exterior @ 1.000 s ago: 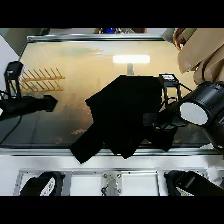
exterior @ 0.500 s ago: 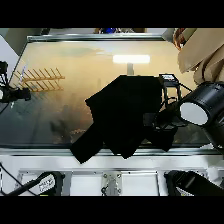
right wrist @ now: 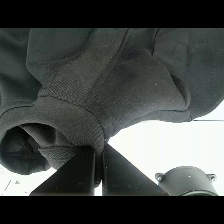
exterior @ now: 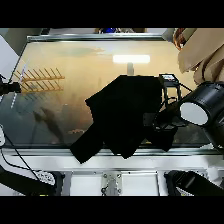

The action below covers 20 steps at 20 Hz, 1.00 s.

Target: Fold the clothes and pants, and hang the long-sleeved shirts on hangers.

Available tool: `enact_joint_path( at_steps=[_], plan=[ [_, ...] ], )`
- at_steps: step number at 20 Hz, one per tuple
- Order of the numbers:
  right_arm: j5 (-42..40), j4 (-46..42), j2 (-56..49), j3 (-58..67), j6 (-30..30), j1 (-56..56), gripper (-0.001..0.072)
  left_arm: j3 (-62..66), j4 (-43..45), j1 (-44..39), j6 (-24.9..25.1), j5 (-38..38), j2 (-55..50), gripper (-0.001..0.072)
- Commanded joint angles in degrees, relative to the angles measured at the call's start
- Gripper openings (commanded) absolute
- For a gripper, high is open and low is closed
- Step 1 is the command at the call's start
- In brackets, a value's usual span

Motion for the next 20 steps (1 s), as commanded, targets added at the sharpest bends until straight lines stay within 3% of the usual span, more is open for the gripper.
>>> enact_joint_path(
  at_steps=[1,6,19,20],
  plan=[
    [0.00,0.00,-0.02,-0.02,0.02,0.04,0.0027,8.61,4.83,0.28,0.04,-3.87,-8.92,0.0714],
    [0.02,0.00,-0.02,-0.02,0.00,0.04,0.0027,17.31,9.70,0.13,2.73,-10.12,-18.05,0.0713],
    [0.00,0.00,-0.02,-0.02,0.00,0.04,0.0026,18.47,12.50,0.28,3.52,-5.07,-23.61,0.0709],
    [0.00,0.00,-0.02,-0.02,0.02,0.04,0.0027,18.47,12.50,0.31,3.41,-5.29,-23.56,0.0562]
  ],
)
